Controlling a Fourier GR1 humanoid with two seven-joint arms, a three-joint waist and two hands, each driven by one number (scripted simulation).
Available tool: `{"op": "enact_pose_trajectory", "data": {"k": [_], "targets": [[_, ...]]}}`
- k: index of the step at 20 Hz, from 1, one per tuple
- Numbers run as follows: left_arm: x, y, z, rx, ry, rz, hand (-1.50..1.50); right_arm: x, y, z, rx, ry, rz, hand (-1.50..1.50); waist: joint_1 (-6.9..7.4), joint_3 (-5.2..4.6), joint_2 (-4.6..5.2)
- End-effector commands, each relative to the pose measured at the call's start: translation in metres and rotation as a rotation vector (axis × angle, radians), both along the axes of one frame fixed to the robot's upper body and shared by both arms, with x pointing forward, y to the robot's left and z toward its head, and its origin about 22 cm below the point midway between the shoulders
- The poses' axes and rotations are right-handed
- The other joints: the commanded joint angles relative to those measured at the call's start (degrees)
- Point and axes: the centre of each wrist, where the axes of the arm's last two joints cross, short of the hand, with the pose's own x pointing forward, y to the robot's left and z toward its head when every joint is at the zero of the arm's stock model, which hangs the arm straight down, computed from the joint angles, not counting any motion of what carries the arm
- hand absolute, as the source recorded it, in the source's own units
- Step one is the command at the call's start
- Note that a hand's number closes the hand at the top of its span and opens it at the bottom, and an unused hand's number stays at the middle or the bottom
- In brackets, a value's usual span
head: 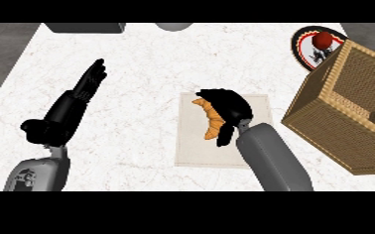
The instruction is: Pick the croissant from the placemat and place it in the basket
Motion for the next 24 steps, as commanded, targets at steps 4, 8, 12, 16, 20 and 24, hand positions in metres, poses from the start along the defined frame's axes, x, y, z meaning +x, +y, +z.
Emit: {"op": "enact_pose_trajectory", "data": {"k": [4,8,12,16,20,24], "targets": [[-0.010,0.002,0.017,0.000,-0.012,-0.010,0.00,-0.001,-0.020,-0.024,-0.075,0.035,0.061,1.50,0.34,0.08,0.11],[0.001,0.006,0.005,-0.006,-0.010,-0.012,0.00,-0.005,0.024,-0.017,-0.088,-0.019,0.080,1.50,0.34,0.06,0.17],[0.006,-0.010,0.007,-0.013,0.010,0.002,0.00,-0.016,0.019,-0.017,-0.136,-0.068,0.043,1.50,-0.27,0.05,0.07],[-0.008,0.004,-0.006,0.006,0.027,0.032,0.00,-0.036,-0.003,-0.029,-0.143,-0.002,-0.432,1.50,-2.38,-0.04,-0.89],[-0.015,0.011,-0.007,-0.009,0.023,0.027,0.00,-0.070,0.008,-0.024,-0.133,-0.065,-0.635,1.50,-1.80,-0.03,-1.00],[0.000,0.011,0.001,0.011,0.005,0.009,0.00,-0.103,0.037,0.009,-0.053,-0.153,-0.710,1.50,-1.12,0.01,-0.27]]}}
